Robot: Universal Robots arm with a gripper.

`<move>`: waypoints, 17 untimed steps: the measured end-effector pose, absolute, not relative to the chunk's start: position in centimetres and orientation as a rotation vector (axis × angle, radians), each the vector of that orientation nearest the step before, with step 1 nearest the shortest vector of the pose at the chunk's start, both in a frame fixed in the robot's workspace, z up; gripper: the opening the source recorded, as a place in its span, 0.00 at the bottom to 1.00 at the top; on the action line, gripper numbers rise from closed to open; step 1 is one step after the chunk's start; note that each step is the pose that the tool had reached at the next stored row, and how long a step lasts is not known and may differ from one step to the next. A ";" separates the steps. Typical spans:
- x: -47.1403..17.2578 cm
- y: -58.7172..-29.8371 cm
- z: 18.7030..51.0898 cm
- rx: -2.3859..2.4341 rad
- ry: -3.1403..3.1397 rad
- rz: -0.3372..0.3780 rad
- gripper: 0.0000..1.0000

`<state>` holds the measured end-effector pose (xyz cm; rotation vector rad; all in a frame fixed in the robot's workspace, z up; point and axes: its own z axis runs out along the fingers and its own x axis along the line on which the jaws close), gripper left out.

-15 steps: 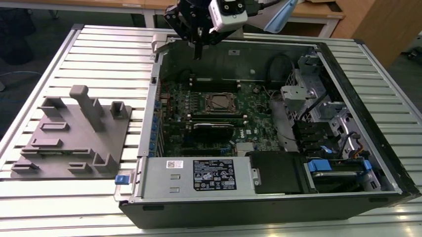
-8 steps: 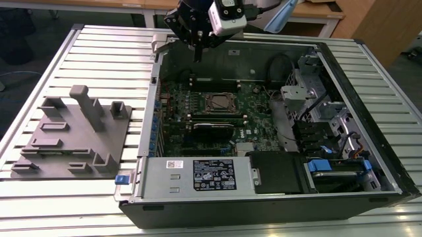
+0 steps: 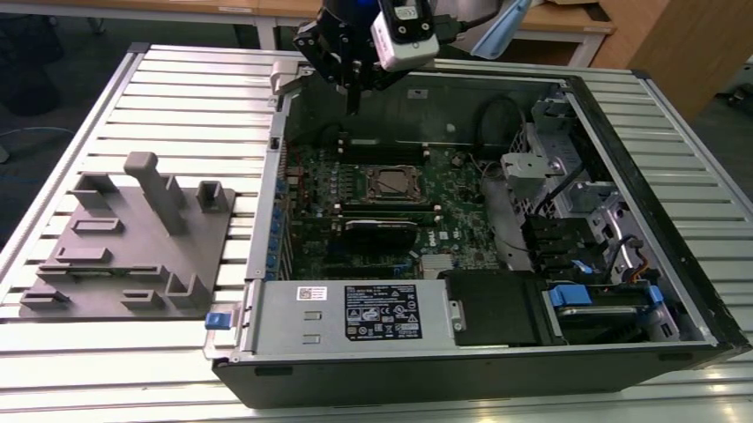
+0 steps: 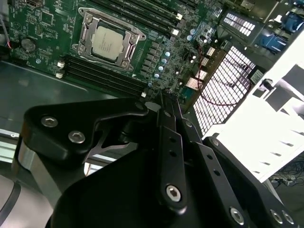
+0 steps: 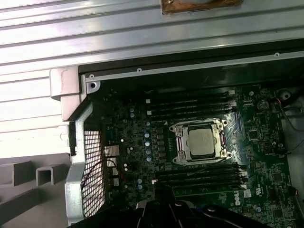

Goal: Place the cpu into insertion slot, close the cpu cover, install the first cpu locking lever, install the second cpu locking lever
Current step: 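Install the second cpu locking lever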

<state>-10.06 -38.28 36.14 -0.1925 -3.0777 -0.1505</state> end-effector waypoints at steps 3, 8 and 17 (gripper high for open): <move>-10.1 -38.3 35.8 -0.193 -3.078 -0.151 0.11; -10.1 -38.3 34.9 -0.192 -3.078 -0.152 0.11; -9.4 -38.3 34.6 -0.192 -3.078 -0.151 0.11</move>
